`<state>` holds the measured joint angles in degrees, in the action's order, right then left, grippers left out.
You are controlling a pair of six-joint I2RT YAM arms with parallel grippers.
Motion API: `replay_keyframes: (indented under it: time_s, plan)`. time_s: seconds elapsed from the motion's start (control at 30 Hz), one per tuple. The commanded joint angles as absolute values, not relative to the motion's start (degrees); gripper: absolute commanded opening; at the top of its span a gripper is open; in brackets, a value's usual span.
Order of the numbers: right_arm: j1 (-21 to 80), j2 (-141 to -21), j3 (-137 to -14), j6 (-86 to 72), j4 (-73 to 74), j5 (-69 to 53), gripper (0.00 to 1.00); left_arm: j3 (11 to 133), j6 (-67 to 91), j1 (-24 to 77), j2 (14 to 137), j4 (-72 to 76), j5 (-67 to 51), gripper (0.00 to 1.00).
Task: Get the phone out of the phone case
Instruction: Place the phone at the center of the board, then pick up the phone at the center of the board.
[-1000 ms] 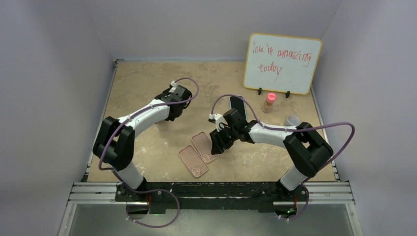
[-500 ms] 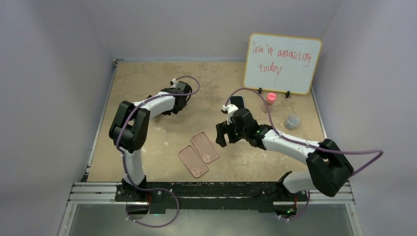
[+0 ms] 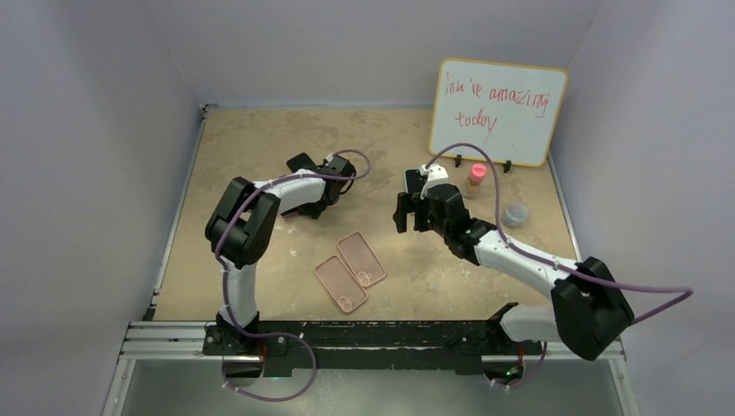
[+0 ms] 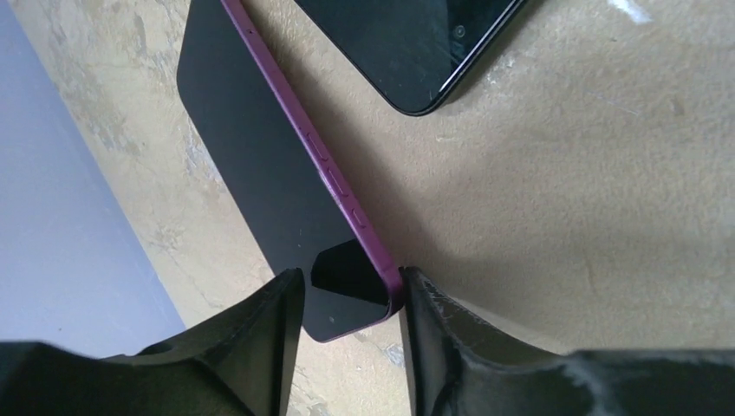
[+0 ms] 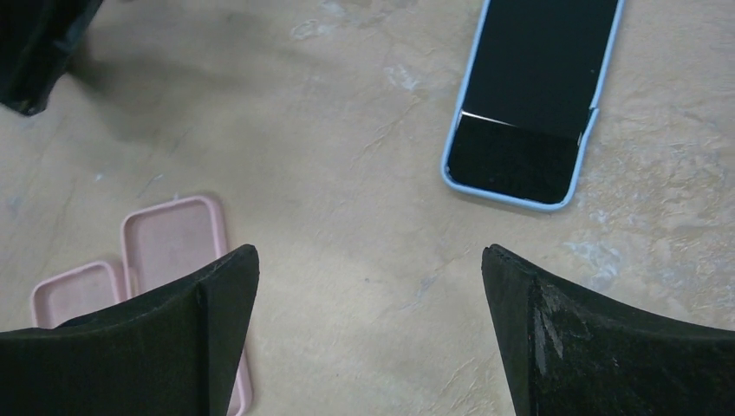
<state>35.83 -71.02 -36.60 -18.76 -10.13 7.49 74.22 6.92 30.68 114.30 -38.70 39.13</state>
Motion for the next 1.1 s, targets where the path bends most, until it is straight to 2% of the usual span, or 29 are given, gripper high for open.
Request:
replay_keyframes:
  time_s: [0.0,0.07,0.13,0.57,1.07]
  plan:
    - [33.5,-75.6,-41.9,-21.1,-11.0,11.3,0.99,72.6,9.0,31.7,112.0,-38.6,34.2,0.5]
    - [32.1,-79.1,-45.6,-20.4,-9.0,11.1,0.99,72.6,8.6,31.5,111.8,-38.3,34.1,0.58]
    - [31.2,-83.1,-50.0,-19.6,-5.2,12.7,0.99,73.2,8.1,30.9,112.2,-38.0,33.9,0.61]
    - [27.3,-103.0,-66.5,-17.6,3.7,18.6,0.99,74.8,6.2,24.6,109.7,-33.6,23.3,0.72]
    - [24.0,-108.5,-67.8,-16.1,7.7,12.6,0.99,66.3,9.3,23.5,81.0,-26.5,6.3,0.75]
